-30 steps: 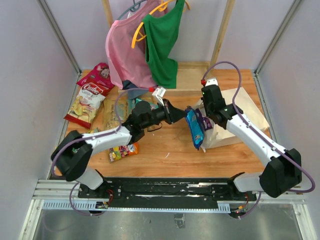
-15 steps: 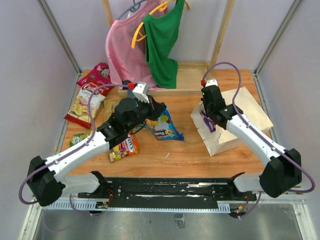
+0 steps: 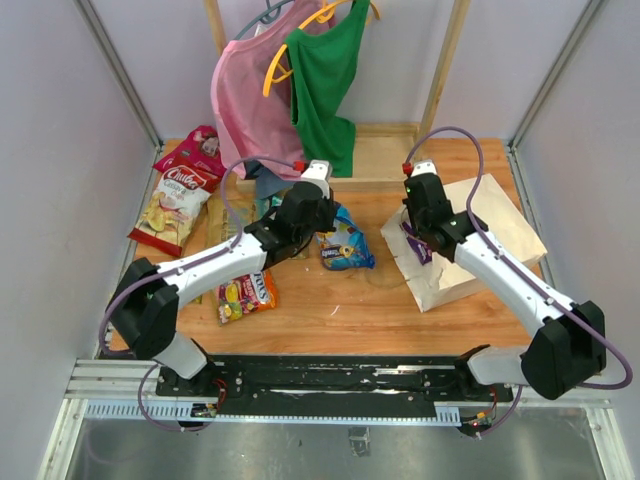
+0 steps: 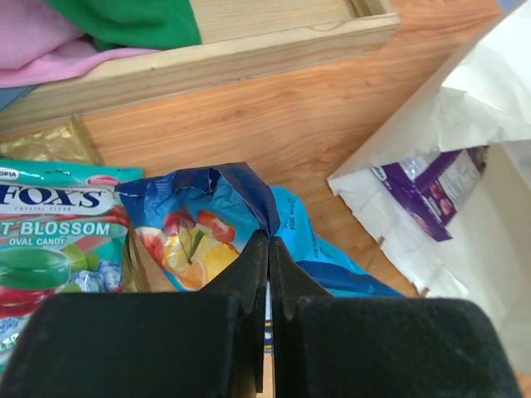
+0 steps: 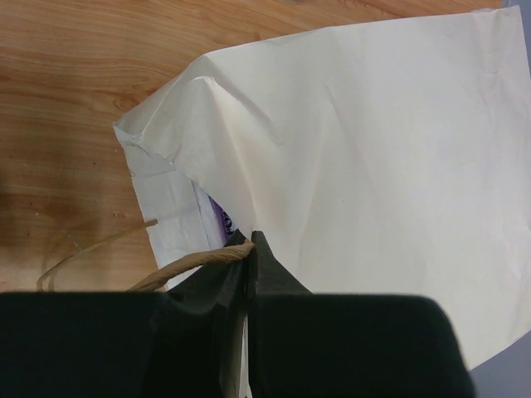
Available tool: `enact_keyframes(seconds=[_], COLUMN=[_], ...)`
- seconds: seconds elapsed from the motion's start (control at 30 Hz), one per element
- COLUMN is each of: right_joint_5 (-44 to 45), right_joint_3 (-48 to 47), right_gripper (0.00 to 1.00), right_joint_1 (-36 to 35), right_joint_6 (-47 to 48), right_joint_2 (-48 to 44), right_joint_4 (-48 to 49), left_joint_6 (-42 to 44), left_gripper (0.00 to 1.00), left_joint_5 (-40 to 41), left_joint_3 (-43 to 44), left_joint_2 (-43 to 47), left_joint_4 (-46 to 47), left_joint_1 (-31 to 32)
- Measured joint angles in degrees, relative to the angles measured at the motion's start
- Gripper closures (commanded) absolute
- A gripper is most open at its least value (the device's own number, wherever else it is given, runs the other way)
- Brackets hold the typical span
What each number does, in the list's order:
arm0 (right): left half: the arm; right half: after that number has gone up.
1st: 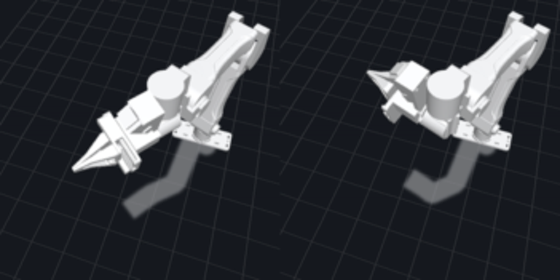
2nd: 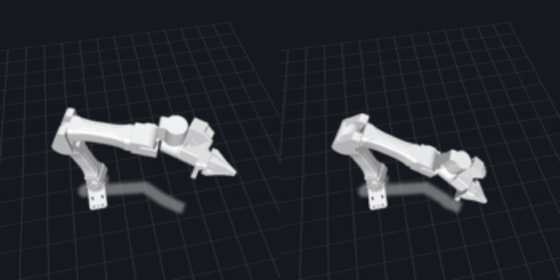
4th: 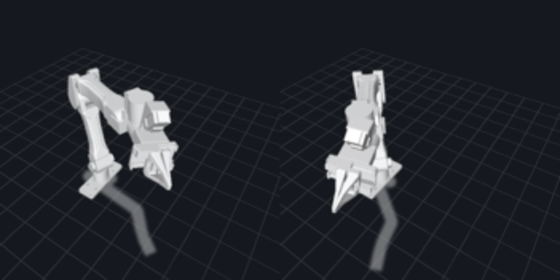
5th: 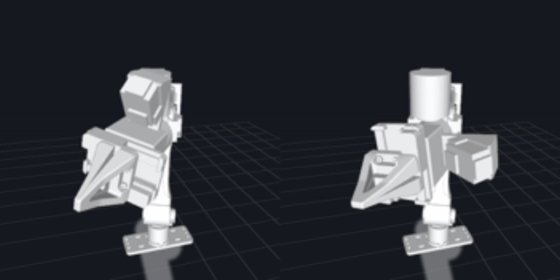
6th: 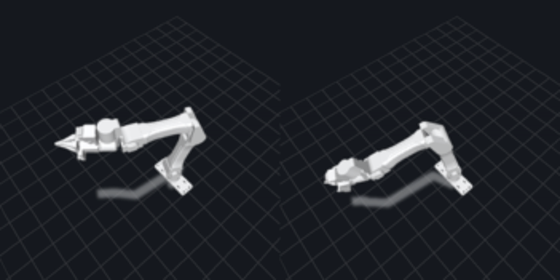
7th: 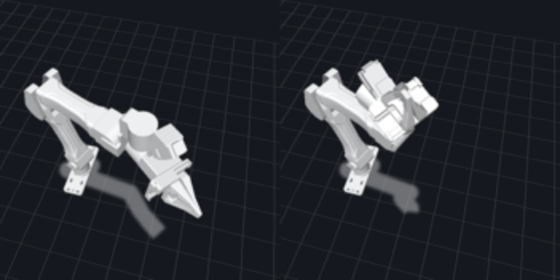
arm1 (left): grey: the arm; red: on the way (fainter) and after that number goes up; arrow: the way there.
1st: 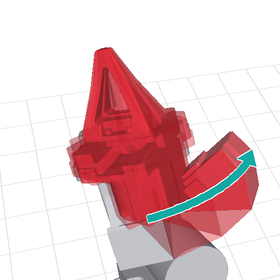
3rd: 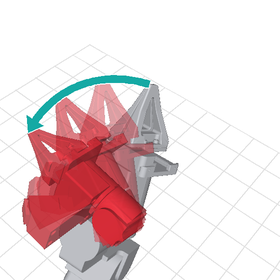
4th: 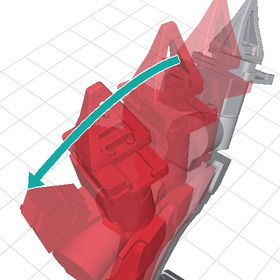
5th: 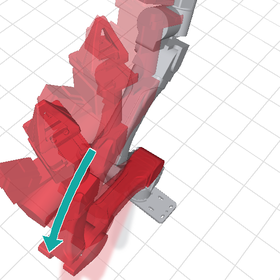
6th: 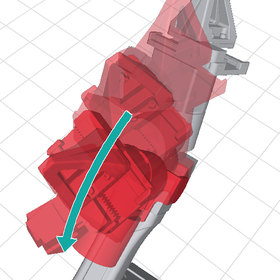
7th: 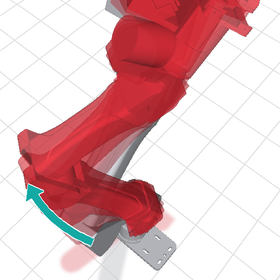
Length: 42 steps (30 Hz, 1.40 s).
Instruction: Take the snacks out of the paper bag
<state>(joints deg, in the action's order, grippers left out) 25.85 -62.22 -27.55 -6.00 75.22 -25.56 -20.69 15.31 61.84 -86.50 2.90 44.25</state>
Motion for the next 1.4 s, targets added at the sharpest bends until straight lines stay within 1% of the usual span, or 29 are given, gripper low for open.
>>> enact_keyframes(seconds=[0.13, 0.17, 0.2, 0.23, 0.27, 0.3, 0.33, 0.37, 0.4, 0.43, 0.53, 0.57, 0.63, 0.67, 0.73, 0.8, 0.87, 0.93, 0.97, 1.0, 1.17, 1.3, 1.37, 1.4], right_joint_5=[-1.0, -1.3, -1.5, -1.8, -2.0, -2.1, -2.3, -2.3, -2.3, -2.3, -2.3, -2.3, -2.3, -2.3, -2.3, -2.3, -2.3, -2.3, -2.3, -2.2, -2.2, -2.1, -2.1, -2.1], right_joint_3=[0.5, 0.7, 0.7, 0.8, 1.0, 1.0, 1.1, 1.1, 1.1, 1.1, 1.1, 1.1, 1.1, 1.1, 1.1, 1.1, 1.1, 1.1, 1.1, 1.1, 1.1, 1.3, 1.4, 1.5], right_gripper=[0.99, 0.99, 0.99, 0.99, 0.99, 0.99, 0.99, 0.99, 0.99, 0.99, 0.99, 0.99, 0.99, 0.99, 0.99, 0.99, 0.99, 0.99, 0.99, 0.99, 0.99, 0.99, 0.99, 0.99], right_joint_1=[0.0, 0.0, 0.0, 0.0, 0.0, 0.0, 0.0, 0.0, 0.0, 0.0, 0.0, 0.0, 0.0, 0.0, 0.0, 0.0, 0.0, 0.0, 0.0, 0.0, 0.0, 0.0, 0.0, 0.0], right_joint_6=[0.0, 0.0, 0.0, 0.0, 0.0, 0.0, 0.0, 0.0, 0.0, 0.0, 0.0, 0.0, 0.0, 0.0, 0.0, 0.0, 0.0, 0.0, 0.0, 0.0, 0.0, 0.0, 0.0, 0.0], right_joint_2=[-0.3, -0.3, -0.3, -0.3, -0.3, -0.3, -0.3, -0.3, -0.4, -0.4, -0.5, -0.5, -0.5, -0.5, -0.5, -0.5, -0.5, -0.5, -0.5, -0.5, -0.5, -0.5, -0.5, -0.5], right_joint_4=[0.0, 0.0, 0.0, 0.0, 0.0, 0.0, 0.0, 0.0, 0.0, 0.0, 0.0, 0.0, 0.0, 0.0, 0.0, 0.0, 0.0, 0.0, 0.0, 0.0, 0.0, 0.0, 0.1, 0.1], left_joint_6=[0.7, 1.0, 1.2, 1.5, 1.8, 2.3, 2.5, 2.7, 2.4, 2.5, 2.7, 2.7, 2.7, 2.5, 1.6, -0.1, -1.9, -3.3, -4.2, -4.6, -7.5, -11.6, -14.4, -14.7], left_gripper=[0.99, 0.97, 0.91, 0.75, 0.55, 0.38, 0.22, 0.13, 0.04, 0.01, 0.0, 0.01, 0.05, 0.12, 0.31, 0.53, 0.68, 0.89, 0.97, 0.99, 0.99, 0.99, 0.99, 0.99], left_joint_5=[2.6, 3.1, 3.5, 3.9, 4.2, 4.3, 4.4, 4.4, 4.3, 4.2, 3.3, 2.7, -0.1, -1.7, -6.3, -10.5, -14.1, -17.1, -18.1, -19.5, -23.3, -27.1, -28.9, -29.1], left_joint_3=[3.1, 4.4, 5.9, 7.4, 9.2, 10.5, 11.8, 12.9, 13.7, 14.0, 13.9, 13.9, 12.7, 11.9, 9.7, 7.7, 5.5, 3.8, 3.5, 3.3, 1.6, -3.7, -8.0, -8.3], left_joint_2=[-4.3, -5.4, -6.7, -7.8, -9.3, -10.5, -11.7, -12.7, -13.5, -13.9, -13.7, -13.5, -12.0, -11.1, -8.7, -7.2, -6.8, -7.9, -8.8, -10.2, -16.5, -19.4, -21.1, -21.3], left_joint_4=[-0.6, -1.1, -1.7, -2.0, -2.3, -2.4, -2.6, -2.6, -2.6, -2.6, -2.1, -1.7, 0.0, 0.7, 3.2, 5.9, 9.0, 11.2, 11.9, 12.7, 15.6, 20.5, 24.2, 24.5], left_joint_1=[0.0, 0.0, 0.0, 0.0, 0.0, -0.1, -0.1, -0.1, -0.1, -0.2, -0.2, -0.2, -0.2, -0.2, -0.2, -0.1, 0.2, 0.4, 0.5, 0.5, 0.1, -1.9, -4.0, -4.2])
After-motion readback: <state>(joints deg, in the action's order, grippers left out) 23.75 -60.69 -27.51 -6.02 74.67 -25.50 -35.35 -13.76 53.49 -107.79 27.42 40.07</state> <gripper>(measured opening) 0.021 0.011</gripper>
